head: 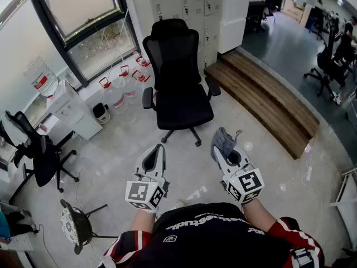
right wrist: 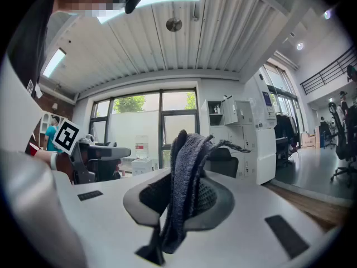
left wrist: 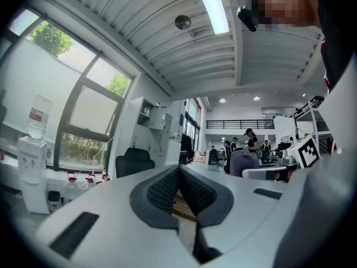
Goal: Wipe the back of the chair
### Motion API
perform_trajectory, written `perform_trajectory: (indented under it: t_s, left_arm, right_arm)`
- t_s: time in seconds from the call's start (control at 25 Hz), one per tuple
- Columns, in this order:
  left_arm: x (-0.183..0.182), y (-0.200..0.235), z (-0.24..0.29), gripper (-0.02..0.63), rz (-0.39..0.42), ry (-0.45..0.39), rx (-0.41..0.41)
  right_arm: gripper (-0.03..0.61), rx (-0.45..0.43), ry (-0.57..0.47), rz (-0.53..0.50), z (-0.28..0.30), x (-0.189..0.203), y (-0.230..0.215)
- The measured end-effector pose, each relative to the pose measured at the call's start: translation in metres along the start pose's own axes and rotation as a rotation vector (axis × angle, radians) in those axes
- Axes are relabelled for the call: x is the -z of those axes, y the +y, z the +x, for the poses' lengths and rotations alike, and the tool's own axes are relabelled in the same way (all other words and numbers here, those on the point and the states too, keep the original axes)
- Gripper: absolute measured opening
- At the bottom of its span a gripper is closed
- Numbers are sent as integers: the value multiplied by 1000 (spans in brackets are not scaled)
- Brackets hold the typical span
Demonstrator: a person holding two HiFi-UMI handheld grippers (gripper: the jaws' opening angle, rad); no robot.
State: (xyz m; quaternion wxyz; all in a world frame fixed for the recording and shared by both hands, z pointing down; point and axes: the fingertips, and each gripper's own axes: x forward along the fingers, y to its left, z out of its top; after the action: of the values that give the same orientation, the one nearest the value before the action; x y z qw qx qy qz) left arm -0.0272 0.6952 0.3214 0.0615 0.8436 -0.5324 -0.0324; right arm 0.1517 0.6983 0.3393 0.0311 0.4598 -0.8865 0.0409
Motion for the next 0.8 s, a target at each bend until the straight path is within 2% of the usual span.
perform_trajectory:
  t_s: [0.4,0.8]
  left_arm:
    - [5,2,1,25,-21,1,8]
    - [11,16,-8,23,-25,4,19]
  right_arm:
    - [71,4,13,-5,3,5,2]
    - [72,-4,-17,34,12,7,19]
